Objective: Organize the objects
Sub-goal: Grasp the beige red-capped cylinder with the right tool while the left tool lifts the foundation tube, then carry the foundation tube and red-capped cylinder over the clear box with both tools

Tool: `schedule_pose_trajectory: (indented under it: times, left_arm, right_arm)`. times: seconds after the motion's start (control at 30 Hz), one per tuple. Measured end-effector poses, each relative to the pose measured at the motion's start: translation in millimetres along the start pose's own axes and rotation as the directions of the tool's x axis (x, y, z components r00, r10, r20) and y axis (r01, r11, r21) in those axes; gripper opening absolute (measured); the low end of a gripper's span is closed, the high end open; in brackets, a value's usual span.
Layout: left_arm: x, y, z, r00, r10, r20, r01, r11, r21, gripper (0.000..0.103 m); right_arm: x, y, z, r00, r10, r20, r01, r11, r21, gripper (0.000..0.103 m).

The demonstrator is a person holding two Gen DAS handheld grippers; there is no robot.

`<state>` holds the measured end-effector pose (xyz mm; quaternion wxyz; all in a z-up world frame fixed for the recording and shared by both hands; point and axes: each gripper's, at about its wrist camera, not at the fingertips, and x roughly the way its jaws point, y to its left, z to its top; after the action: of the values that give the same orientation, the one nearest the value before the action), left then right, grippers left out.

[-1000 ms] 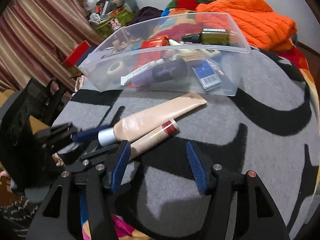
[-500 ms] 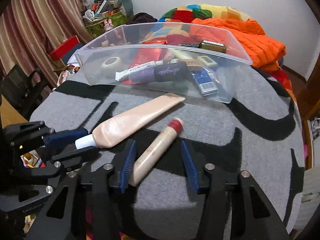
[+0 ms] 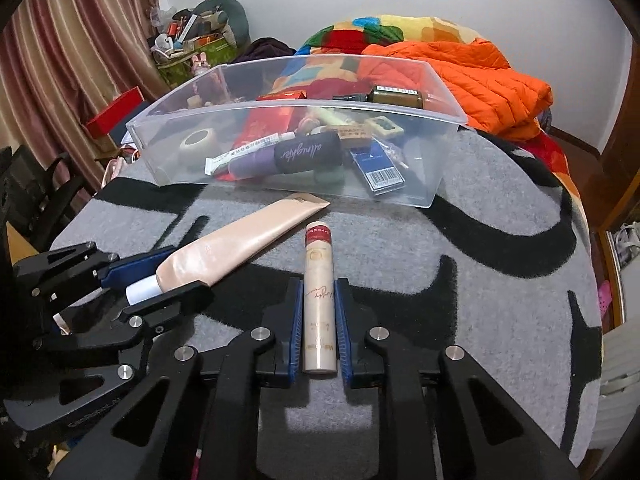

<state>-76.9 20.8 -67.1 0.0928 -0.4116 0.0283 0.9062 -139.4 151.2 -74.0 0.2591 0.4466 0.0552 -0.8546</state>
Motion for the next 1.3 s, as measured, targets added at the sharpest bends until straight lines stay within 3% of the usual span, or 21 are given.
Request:
schedule_pose_trajectory:
  times: [0.2, 0.4, 0.6, 0.83, 1.1, 1.3]
  left_arm:
    - [-19.8, 1.5, -5.2, 0.999, 0.011, 0.03, -0.011, 1.0, -0.009, 0.017]
    - [-28.4, -0.1, -10.8, 0.999, 0.02, 0.034, -0.019, 1.0, -0.002, 0.017]
    - [-24.6, -14.2, -13.0, 0.998, 0.05, 0.038, -0.052, 0.996, 0.074, 0.018]
    - [-10.4, -11.5, -6.7, 0.999, 0.027, 0.023, -0.028, 0.999, 0.04, 0.021]
    - [-43.2, -4.8, -3.7, 0.995, 0.039, 0.097, -0.038, 0.999, -0.016, 0.019]
    - [-76.9, 11.1, 10.7, 0.98, 0.053, 0.19, -0.041, 0.997, -0.066, 0.019]
  right_arm:
    - [-10.0, -6.9, -3.1, 1.0, 0.02, 0.019, -0.02, 0.999, 0.036, 0.014]
    - [-25.1, -6.5, -5.9, 0.998, 0.031, 0.055, -0.034, 0.998, 0.053, 0.014]
    - [-37.7, -8.1, -9.4, 0.997, 0.031, 0.077, -0.036, 0.997, 0.065, 0.014]
    - [-44.6, -15.0, -11.3, 0.996, 0.024, 0.09, -0.032, 0.995, 0.09, 0.014]
    - [-69.0, -12.9, 9.4, 0.984, 0.029, 0.174, -0.042, 0.997, 0.07, 0.014]
    - [-72.7, -8.0, 32.6, 0.976, 0.022, 0.217, -0.035, 0.998, 0.054, 0.014]
